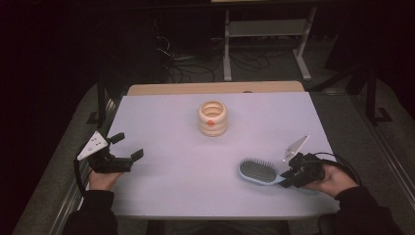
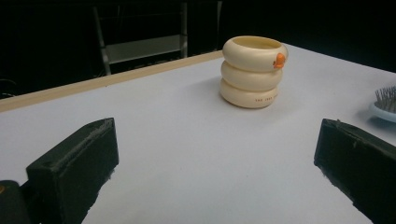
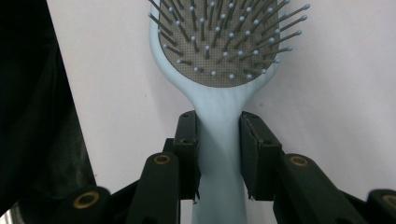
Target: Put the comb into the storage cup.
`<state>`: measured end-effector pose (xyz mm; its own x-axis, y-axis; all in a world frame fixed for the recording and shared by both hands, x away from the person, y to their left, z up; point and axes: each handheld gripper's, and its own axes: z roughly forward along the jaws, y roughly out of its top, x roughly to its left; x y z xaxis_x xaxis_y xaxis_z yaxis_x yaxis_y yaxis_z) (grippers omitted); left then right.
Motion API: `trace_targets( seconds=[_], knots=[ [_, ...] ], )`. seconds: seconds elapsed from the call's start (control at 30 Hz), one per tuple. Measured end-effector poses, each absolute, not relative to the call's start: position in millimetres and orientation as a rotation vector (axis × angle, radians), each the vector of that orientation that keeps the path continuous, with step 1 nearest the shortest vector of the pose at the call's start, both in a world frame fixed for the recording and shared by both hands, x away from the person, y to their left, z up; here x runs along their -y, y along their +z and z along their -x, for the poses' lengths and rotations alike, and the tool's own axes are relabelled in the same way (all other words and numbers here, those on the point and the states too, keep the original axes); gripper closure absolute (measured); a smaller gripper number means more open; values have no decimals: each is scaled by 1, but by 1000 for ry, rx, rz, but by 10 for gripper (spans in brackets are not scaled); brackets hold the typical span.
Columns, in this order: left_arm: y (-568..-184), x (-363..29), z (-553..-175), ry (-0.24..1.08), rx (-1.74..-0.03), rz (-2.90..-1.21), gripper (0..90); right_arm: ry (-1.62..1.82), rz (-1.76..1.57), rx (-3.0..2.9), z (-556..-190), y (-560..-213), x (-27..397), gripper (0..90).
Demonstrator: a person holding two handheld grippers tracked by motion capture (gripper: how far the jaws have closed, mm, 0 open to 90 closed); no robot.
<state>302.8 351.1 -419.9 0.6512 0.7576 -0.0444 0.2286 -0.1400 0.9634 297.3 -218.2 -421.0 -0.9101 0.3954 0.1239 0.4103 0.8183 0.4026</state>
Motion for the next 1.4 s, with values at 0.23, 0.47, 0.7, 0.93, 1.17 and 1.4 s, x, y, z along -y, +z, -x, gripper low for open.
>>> trace_targets(
  seconds=[0.23,0.47,0.7,0.93,1.17,1.4],
  knots=[
    [-420,-350,-302,554,-806,-1689,0,-724,671,3013,-299,-404,214,689],
    [-421,-349,-303,555,-793,-1713,0,-767,647,3052,-300,-384,206,689],
    [-423,-343,-305,537,-772,-1749,0,-848,634,3066,-303,-364,201,688],
    [-423,-340,-304,538,-768,-1764,0,-881,616,3079,-307,-344,193,688],
    [-416,-340,-303,507,-761,-1734,0,-917,597,3100,-310,-328,189,688],
    [-412,-341,-306,509,-768,-1737,0,-967,608,3109,-313,-314,185,688]
  ],
)
